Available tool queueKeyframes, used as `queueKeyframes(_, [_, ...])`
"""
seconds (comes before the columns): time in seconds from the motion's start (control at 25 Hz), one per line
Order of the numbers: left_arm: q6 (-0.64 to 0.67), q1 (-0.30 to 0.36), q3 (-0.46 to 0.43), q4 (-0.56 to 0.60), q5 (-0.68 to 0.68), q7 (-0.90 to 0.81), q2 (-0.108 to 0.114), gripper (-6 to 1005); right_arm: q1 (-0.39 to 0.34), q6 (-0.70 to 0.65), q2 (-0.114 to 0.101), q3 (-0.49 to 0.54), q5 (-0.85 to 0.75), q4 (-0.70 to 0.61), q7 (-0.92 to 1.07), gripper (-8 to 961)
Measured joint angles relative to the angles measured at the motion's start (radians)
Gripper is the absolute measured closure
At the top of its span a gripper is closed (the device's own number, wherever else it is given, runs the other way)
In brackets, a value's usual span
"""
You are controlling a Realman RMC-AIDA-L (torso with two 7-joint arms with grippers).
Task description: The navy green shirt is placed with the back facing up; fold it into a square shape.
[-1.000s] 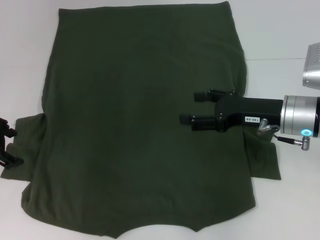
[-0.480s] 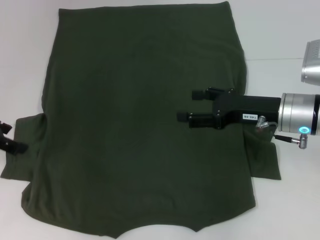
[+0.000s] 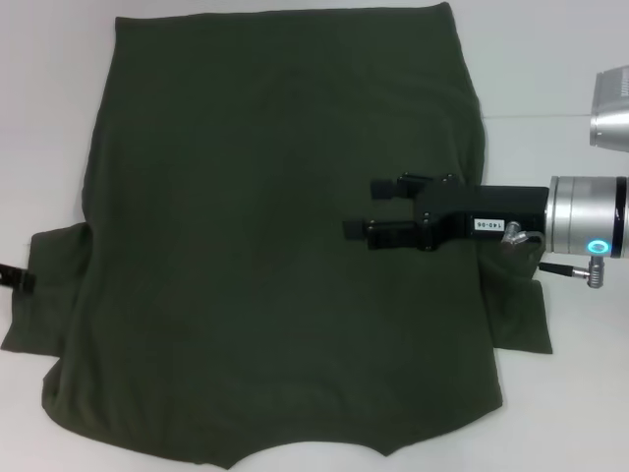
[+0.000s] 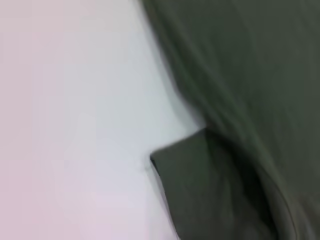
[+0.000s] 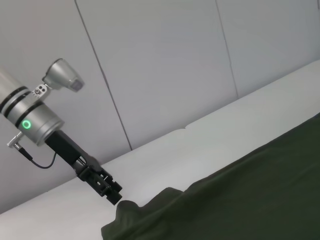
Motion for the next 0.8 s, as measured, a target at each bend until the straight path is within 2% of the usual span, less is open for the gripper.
queueKeyframes(0.44, [-0.044, 0.003, -0.024, -0.077, -0.016, -0.051, -0.007, 173, -0.008, -0.027, -0.015, -0.017, -0.001, -0.014, 0.007, 12])
queueKeyframes(0.8, [-0.050, -0.012, -0.019, -0.107, -0.032, -0.054, -0.003, 188, -0.001, -0.018, -0.022, -0.032, -0.001, -0.015, 0.009, 12])
